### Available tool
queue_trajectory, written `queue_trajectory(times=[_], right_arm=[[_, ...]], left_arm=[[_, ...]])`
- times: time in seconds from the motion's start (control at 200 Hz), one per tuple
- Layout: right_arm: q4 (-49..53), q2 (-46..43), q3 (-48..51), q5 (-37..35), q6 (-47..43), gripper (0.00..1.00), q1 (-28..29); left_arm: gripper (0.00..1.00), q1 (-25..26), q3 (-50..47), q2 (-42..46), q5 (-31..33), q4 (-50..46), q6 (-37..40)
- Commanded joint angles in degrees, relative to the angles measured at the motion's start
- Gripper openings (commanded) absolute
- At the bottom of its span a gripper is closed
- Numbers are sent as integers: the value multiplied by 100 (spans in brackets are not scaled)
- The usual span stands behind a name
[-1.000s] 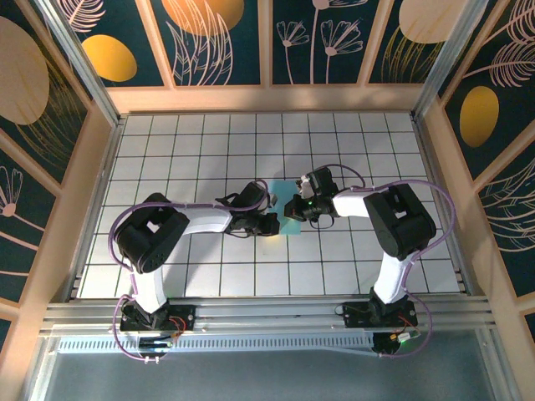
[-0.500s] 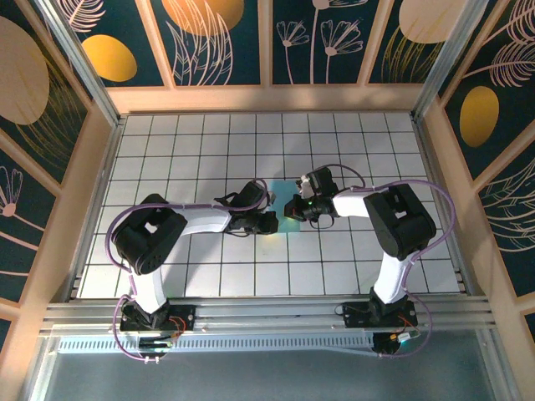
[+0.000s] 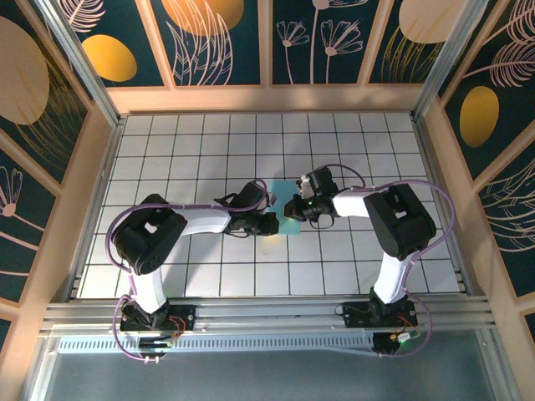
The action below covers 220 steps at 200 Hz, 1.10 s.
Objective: Fold a paper plane with a square sheet of paper (fold left side to right side)
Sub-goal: Fold the triangle a second time at the center of the table.
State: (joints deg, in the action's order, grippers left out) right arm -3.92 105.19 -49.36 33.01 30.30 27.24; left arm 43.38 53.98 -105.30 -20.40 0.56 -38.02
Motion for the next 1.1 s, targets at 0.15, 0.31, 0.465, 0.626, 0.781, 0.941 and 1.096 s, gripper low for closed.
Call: queue_trajectory(times=[0.15, 0.31, 0.465, 0.626, 0.781, 0.941, 1.096], right_arm=[[453, 262, 32, -225, -165, 0, 57], [459, 251, 41, -225, -165, 0, 54], [471, 248, 39, -239, -170, 0, 57], [488, 248, 32, -252, -182, 0, 53], [495, 257, 32, -252, -183, 0, 55], [503, 266, 23, -252, -190, 0, 58], [515, 270, 22, -249, -192, 0, 54]], left_arm=[[10, -42, 69, 167, 63, 43, -62], [10, -43, 87, 53, 204, -29, -57], [10, -40, 78, 39, 340, -73, -53], [10, -40, 79, -8, 288, -65, -43], [9, -40, 49, -35, 295, -81, -22], [9, -40, 34, -56, 378, -135, -10], [9, -37, 7, -39, 423, -161, 8]])
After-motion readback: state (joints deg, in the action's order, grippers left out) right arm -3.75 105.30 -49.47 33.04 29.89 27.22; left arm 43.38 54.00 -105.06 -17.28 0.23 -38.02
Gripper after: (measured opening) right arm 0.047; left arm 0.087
